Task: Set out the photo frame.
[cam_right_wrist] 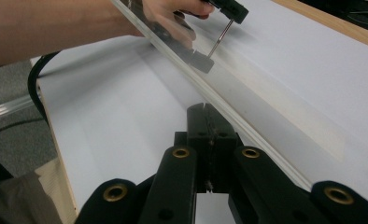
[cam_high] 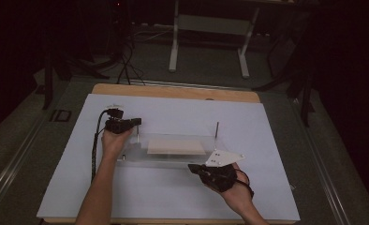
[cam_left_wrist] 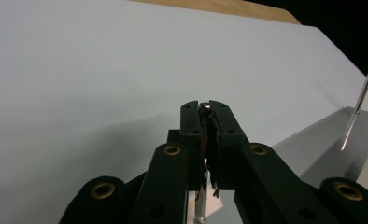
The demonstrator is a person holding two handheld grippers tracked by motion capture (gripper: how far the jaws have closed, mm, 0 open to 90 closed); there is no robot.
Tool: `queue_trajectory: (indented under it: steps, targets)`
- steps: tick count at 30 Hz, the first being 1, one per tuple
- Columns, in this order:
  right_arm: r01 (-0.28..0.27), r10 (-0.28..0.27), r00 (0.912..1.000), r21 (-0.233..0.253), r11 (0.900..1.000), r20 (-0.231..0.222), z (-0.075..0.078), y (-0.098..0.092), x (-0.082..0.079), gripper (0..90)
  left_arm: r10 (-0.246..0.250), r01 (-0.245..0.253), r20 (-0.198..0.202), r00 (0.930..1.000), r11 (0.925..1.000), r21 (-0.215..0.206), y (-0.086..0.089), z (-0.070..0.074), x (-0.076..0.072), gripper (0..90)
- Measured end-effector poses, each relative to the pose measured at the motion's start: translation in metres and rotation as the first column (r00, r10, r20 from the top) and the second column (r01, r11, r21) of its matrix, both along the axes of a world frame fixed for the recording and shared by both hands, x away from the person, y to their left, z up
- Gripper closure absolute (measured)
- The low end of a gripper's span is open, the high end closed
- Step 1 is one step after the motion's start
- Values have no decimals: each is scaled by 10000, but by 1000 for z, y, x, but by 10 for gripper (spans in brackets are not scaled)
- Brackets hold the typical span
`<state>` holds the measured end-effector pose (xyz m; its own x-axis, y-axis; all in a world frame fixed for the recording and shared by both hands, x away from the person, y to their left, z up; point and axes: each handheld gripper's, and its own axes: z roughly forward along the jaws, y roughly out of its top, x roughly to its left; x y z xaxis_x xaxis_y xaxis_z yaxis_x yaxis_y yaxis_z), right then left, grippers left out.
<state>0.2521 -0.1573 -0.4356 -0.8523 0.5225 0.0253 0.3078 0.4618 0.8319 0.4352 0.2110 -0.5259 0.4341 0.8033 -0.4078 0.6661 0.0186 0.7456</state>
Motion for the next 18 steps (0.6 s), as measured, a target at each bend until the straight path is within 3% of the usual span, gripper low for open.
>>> queue_trajectory:
  steps: [5, 11, 18]
  targets:
    - [12, -12, 10000, 149, 9999, 2, 0, -1, 1, 900, -23, 25, -141, 9999, 9999, 159, 0, -2, -1, 757]
    - [50, -50, 10000, 222, 9997, -32, 0, -1, 1, 900, 4, -3, 22, 10000, 9994, -337, 6, -1, -8, 701]
    - [96, -95, 10000, 343, 9994, -31, 1, -1, 2, 900, 223, -222, 336, 9992, 9997, -37, 14, 6, -19, 671]
